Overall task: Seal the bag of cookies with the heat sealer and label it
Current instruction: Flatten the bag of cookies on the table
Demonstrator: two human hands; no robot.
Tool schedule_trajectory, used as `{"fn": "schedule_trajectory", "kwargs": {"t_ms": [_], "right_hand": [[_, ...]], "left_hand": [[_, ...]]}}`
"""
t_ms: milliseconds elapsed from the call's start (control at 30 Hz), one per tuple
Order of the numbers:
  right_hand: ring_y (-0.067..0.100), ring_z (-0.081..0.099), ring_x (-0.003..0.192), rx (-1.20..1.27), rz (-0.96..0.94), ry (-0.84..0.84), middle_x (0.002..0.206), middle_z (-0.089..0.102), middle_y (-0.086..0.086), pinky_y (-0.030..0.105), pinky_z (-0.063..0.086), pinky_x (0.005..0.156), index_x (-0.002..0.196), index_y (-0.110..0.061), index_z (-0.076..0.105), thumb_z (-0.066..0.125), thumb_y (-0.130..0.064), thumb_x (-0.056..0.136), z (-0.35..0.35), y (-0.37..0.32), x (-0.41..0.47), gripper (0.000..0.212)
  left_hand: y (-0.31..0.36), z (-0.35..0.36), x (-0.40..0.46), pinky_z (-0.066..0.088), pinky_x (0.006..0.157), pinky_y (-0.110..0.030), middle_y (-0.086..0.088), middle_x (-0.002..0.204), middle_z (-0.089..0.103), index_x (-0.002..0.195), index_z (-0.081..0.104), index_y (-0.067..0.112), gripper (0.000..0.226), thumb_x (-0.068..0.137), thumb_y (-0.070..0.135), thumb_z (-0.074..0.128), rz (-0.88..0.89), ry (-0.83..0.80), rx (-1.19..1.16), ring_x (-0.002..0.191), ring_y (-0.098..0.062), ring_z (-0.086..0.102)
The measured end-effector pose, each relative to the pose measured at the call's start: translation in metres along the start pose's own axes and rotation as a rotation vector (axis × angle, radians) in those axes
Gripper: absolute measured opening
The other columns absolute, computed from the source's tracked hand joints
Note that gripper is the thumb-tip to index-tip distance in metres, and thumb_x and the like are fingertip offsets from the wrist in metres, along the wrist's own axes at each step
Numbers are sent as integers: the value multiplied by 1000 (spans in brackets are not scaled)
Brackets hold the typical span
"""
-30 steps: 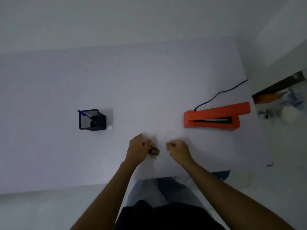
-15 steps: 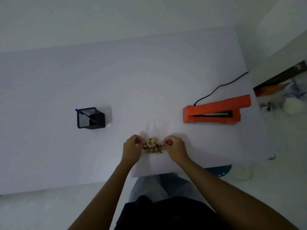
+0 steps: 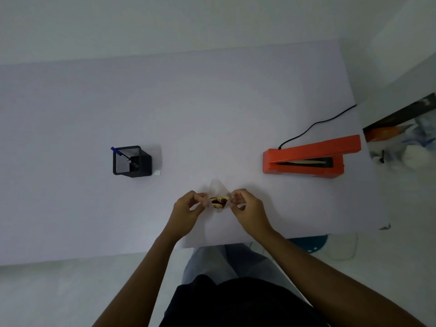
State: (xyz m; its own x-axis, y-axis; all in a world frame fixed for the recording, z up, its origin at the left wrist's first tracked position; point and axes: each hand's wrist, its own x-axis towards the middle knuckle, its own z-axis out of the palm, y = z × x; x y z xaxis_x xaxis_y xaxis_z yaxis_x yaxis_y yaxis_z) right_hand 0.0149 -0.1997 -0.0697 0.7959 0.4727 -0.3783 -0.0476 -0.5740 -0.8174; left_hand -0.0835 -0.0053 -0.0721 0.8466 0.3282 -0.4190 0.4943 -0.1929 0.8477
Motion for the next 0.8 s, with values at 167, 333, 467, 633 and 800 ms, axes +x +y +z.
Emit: {"fn": "schedule_trajectory", "kwargs": {"t_ms": [167, 333, 467, 633, 800], "right_hand": [[10, 62, 104, -27, -17, -77, 118, 65, 0, 8, 46, 88, 131, -19, 58, 75, -18, 87, 4, 4, 5, 47], [16, 63, 104, -44, -44, -92, 116, 65, 4, 25, 54, 93, 129, -17, 60, 77, -22, 85, 4, 4, 4, 47], [18, 62, 99, -53, -38, -100, 107, 63, -6, 31, 55, 92, 115, -37, 63, 75, -52, 76, 11, 4, 7, 43], [10, 58, 89, -78, -22, -145, 106, 59, -1, 10, 44, 80, 121, -11, 65, 80, -21, 82, 13, 0, 11, 43], [8, 61, 83, -57, 2, -128, 95, 61, -3, 6, 47, 73, 111, -10, 71, 82, -23, 80, 15, 3, 17, 36]], "left_hand": [[-1, -3, 2, 50, 94, -21, 8, 117, 69, 96, 64, 18, 9, 90, 22, 68, -14, -45, -21, 110, -9, 64], [-5, -4, 3, 48, 85, -10, 11, 118, 63, 117, 58, 21, 40, 82, 14, 76, -26, -169, 40, 108, -4, 61], [-4, 4, 6, 51, 94, -19, 6, 118, 62, 130, 56, 15, 58, 79, 17, 82, -14, -178, 115, 102, -6, 60], [-5, 9, 9, 51, 98, -27, 1, 117, 67, 127, 60, 15, 51, 81, 26, 79, 51, -154, 167, 106, -15, 64], [-7, 11, 11, 54, 95, -37, -2, 112, 71, 119, 67, 15, 43, 82, 37, 76, 42, -130, 201, 101, -18, 66]]}}
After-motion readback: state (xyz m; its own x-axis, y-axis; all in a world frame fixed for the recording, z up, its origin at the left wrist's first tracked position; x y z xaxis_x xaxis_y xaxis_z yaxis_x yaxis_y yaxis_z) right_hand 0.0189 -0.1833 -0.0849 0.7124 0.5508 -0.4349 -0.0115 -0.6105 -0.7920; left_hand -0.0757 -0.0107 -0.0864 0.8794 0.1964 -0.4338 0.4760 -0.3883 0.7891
